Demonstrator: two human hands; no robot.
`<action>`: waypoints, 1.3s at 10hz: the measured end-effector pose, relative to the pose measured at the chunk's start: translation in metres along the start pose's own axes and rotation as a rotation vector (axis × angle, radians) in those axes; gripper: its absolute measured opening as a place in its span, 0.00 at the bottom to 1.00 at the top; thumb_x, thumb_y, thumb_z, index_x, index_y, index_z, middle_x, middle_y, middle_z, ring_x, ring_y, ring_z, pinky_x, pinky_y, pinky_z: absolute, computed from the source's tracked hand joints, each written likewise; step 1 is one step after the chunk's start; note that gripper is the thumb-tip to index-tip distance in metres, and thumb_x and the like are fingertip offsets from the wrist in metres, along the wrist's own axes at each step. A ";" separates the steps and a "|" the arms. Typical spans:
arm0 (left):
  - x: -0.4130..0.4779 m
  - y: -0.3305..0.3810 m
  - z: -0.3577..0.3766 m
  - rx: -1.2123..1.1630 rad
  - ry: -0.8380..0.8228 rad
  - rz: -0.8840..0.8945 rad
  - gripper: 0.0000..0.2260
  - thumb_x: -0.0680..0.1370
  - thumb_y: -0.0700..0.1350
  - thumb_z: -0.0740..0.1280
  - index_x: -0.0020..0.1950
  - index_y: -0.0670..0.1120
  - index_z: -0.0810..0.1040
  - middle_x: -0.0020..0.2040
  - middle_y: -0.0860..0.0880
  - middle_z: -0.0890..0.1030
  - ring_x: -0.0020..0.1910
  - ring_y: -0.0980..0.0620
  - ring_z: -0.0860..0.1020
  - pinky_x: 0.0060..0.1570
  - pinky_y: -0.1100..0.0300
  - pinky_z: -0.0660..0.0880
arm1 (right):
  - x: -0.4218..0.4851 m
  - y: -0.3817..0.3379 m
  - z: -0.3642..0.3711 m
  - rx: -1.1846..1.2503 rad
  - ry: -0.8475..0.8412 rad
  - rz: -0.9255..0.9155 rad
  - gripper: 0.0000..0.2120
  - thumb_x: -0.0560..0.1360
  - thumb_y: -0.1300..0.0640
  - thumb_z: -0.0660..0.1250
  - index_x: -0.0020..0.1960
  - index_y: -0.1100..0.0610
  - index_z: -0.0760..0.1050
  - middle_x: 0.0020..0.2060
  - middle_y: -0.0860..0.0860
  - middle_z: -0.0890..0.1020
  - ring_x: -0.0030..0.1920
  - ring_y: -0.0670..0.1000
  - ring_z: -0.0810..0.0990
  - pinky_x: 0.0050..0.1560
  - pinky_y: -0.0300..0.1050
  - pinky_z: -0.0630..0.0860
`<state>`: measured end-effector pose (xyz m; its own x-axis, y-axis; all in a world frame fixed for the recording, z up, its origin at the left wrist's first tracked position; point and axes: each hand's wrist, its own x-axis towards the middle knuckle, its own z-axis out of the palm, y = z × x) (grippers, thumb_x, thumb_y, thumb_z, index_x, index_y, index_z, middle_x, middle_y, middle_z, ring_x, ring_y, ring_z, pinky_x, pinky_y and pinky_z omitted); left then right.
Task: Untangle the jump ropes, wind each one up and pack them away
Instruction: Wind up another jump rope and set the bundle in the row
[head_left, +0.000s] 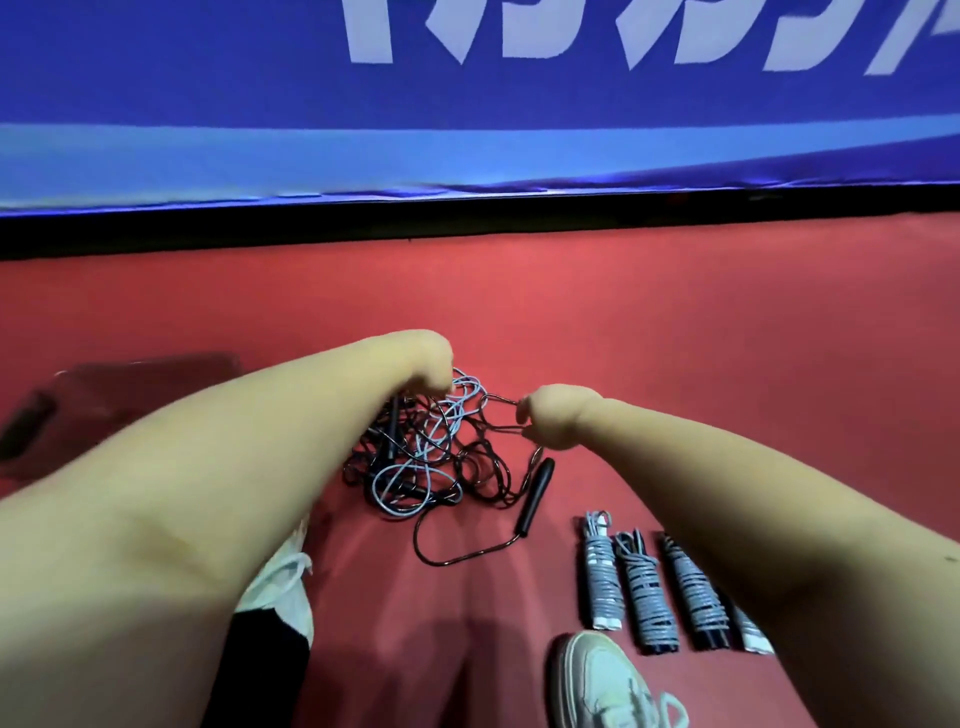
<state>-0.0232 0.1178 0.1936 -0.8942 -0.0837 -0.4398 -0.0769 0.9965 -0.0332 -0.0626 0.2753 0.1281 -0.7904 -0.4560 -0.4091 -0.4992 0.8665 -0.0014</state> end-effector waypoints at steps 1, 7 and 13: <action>0.034 -0.001 0.008 -0.097 0.059 -0.001 0.14 0.79 0.47 0.62 0.62 0.44 0.78 0.60 0.46 0.79 0.59 0.45 0.77 0.59 0.52 0.74 | 0.033 0.002 0.010 0.082 -0.055 0.098 0.15 0.78 0.60 0.57 0.61 0.62 0.75 0.58 0.58 0.79 0.57 0.59 0.77 0.52 0.45 0.73; 0.087 -0.082 0.062 -0.691 0.064 -0.120 0.14 0.79 0.43 0.63 0.64 0.42 0.76 0.62 0.42 0.78 0.60 0.44 0.76 0.60 0.55 0.73 | 0.138 -0.038 0.035 1.046 0.063 0.273 0.08 0.79 0.64 0.57 0.46 0.59 0.73 0.40 0.60 0.77 0.32 0.50 0.80 0.33 0.40 0.74; 0.079 -0.046 0.037 -0.889 0.379 0.120 0.14 0.83 0.45 0.54 0.39 0.48 0.70 0.31 0.50 0.72 0.29 0.52 0.72 0.33 0.64 0.68 | -0.029 0.034 -0.159 1.349 1.008 -0.270 0.10 0.76 0.57 0.65 0.37 0.51 0.70 0.28 0.44 0.70 0.28 0.43 0.65 0.32 0.36 0.63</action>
<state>-0.0743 0.0658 0.1268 -0.9885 -0.1326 -0.0727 -0.1417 0.6448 0.7511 -0.1133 0.2855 0.2852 -0.8995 -0.0868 0.4282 -0.4333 0.0508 -0.8998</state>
